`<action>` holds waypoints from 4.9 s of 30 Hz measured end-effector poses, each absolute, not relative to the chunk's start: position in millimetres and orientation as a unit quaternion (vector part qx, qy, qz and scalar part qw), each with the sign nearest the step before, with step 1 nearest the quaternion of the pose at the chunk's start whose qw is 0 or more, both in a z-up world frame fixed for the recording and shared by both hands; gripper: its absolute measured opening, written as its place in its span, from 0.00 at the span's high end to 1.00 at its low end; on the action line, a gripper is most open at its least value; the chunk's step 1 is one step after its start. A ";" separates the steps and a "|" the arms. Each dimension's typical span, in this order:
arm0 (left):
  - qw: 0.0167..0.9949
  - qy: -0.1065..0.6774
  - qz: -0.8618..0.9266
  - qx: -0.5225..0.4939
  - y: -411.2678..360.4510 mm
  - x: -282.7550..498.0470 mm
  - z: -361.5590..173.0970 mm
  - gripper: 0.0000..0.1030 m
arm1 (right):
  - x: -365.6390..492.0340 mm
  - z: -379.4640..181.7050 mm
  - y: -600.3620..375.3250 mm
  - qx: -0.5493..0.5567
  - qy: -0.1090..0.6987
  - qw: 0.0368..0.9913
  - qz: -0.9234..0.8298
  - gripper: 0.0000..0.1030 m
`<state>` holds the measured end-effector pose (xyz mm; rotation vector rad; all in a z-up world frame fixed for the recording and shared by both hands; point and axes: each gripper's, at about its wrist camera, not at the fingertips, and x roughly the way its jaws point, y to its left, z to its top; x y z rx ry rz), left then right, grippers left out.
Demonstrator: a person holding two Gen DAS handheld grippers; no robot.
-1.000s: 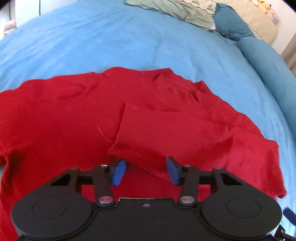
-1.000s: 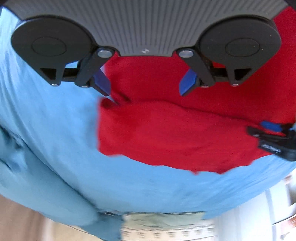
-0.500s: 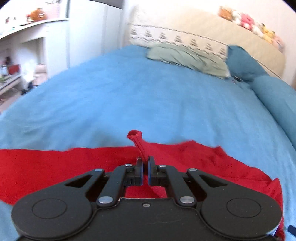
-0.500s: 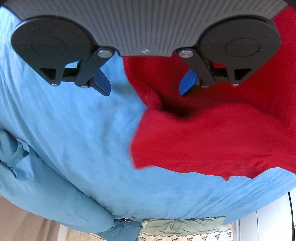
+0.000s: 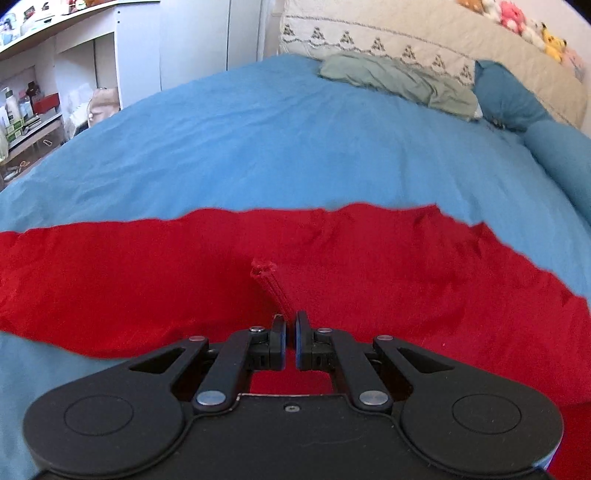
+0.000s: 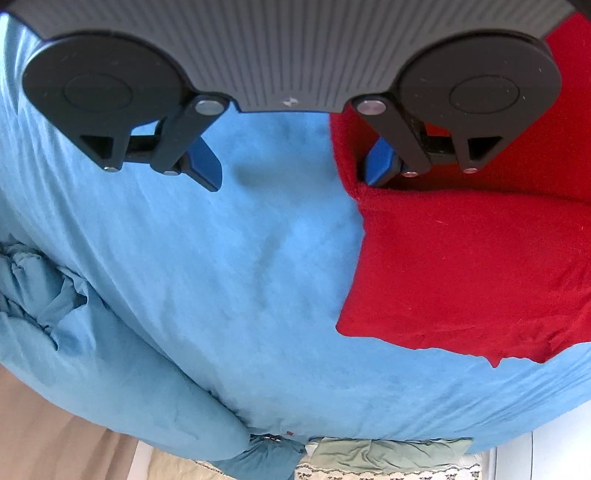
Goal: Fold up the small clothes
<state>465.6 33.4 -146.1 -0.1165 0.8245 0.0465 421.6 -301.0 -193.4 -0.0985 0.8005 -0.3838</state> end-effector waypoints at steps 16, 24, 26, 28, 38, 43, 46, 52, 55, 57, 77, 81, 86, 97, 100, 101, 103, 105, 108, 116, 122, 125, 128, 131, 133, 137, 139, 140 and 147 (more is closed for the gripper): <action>0.910 0.409 -0.048 0.054 5.8 458.4 -123.6 0.25 | 434.5 -152.6 -248.1 -0.006 0.367 0.930 -0.003 0.00; 0.901 0.427 -0.070 0.043 -4.2 474.4 -141.7 0.25 | 432.7 -193.9 -272.1 0.043 0.408 0.912 -0.028 0.00; 0.901 0.425 -0.074 0.046 -4.9 476.1 -138.0 0.25 | 437.5 -179.5 -265.5 0.021 0.418 0.907 -0.037 0.00; 0.903 0.417 -0.086 0.053 -5.8 482.1 -135.6 0.25 | 447.6 -163.2 -255.6 0.001 0.392 0.920 -0.016 0.00; 0.894 0.444 -0.060 0.022 -1.2 511.1 -165.6 0.25 | 540.4 -192.4 -247.7 -0.015 0.420 0.907 0.015 0.00; 0.896 0.436 -0.070 0.034 6.0 500.7 -167.3 0.25 | 545.5 -198.0 -295.2 0.011 0.398 0.917 -0.027 0.00; 0.896 0.437 -0.071 0.040 4.4 500.5 -167.4 0.25 | 541.5 -196.4 -304.7 0.016 0.399 0.916 -0.030 0.00; 0.891 0.450 -0.048 0.029 6.3 501.3 -153.7 0.25 | 491.4 -172.1 -292.3 0.041 0.382 0.923 0.003 0.00; 0.888 0.457 -0.050 0.034 7.8 493.6 -158.9 0.24 | 479.2 -191.0 -292.8 0.037 0.413 0.910 -0.012 0.00; 0.891 0.450 -0.052 0.039 9.0 490.3 -160.8 0.24 | 473.2 -201.7 -303.2 0.050 0.407 0.911 -0.031 0.00; 0.916 0.396 0.042 -0.056 163.5 393.8 2.2 0.00 | 424.4 -19.4 -101.6 0.023 0.355 0.933 0.048 0.00; 0.907 0.401 0.084 -0.100 235.6 375.4 -5.7 0.00 | 430.5 -23.1 -26.4 0.044 0.366 0.927 0.064 0.00; 0.896 0.402 0.127 -0.141 316.2 369.4 -39.1 0.03 | 435.6 -43.6 55.3 0.052 0.375 0.923 0.069 0.00; 0.851 0.425 0.172 -0.257 427.8 396.4 -133.9 0.54 | 439.8 -106.7 149.6 0.034 0.387 0.919 0.070 0.00; 0.856 0.413 0.177 -0.255 429.7 400.3 -137.1 0.55 | 442.0 -113.2 157.3 0.030 0.387 0.919 0.072 0.00; 0.858 0.412 0.180 -0.248 427.6 401.8 -136.3 0.56 | 442.3 -114.5 158.7 0.027 0.386 0.919 0.072 0.00; 0.860 0.410 0.191 -0.237 423.8 405.5 -135.6 0.64 | 443.4 -116.7 158.2 0.021 0.384 0.921 0.071 0.00; 0.861 0.407 0.201 -0.230 423.4 408.1 -136.2 0.79 | 444.9 -118.2 155.4 0.020 0.382 0.921 0.070 0.00; 0.860 0.399 0.216 -0.235 427.2 411.0 -137.7 0.94 | 447.6 -121.2 150.3 0.025 0.381 0.922 0.066 0.00; 0.900 0.345 0.209 -0.162 384.6 416.7 -89.1 0.95 | 448.1 -118.1 114.5 0.032 0.364 0.929 0.055 0.00; 0.946 0.284 0.132 -0.080 287.9 432.0 -18.5 0.95 | 445.8 -95.4 46.8 0.065 0.340 0.937 0.038 0.00; 0.961 0.261 0.074 -0.049 216.5 445.2 8.6 0.95 | 444.6 -80.5 -2.9 0.074 0.329 0.941 0.020 0.00; 0.964 0.263 0.019 -0.030 139.4 462.2 14.2 0.95 | 442.9 -67.4 -59.8 0.074 0.327 0.942 0.001 0.00; 0.956 0.293 -0.027 -0.014 57.9 479.6 -6.2 0.95 | 439.6 -61.9 -121.2 0.079 0.331 0.940 -0.025 0.00; 0.945 0.321 -0.055 -0.002 8.3 484.9 -34.9 0.95 | 437.1 -65.5 -154.7 0.080 0.340 0.936 -0.037 0.00; 0.922 0.376 -0.091 0.038 -57.5 481.6 -97.0 0.95 | 433.2 -83.4 -211.1 0.066 0.361 0.929 -0.057 0.00; 0.910 0.401 -0.100 0.047 -75.6 476.2 -122.7 0.95 | 431.4 -97.0 -229.1 0.062 0.373 0.924 -0.055 0.00; 0.905 0.411 -0.101 0.049 -80.8 473.2 -133.5 0.95 | 431.4 -103.9 -235.8 0.061 0.379 0.922 -0.052 0.00; 0.894 0.428 -0.114 0.068 -78.8 469.8 -157.0 0.90 | 437.3 -131.1 -235.9 0.044 0.404 0.914 -0.015 0.00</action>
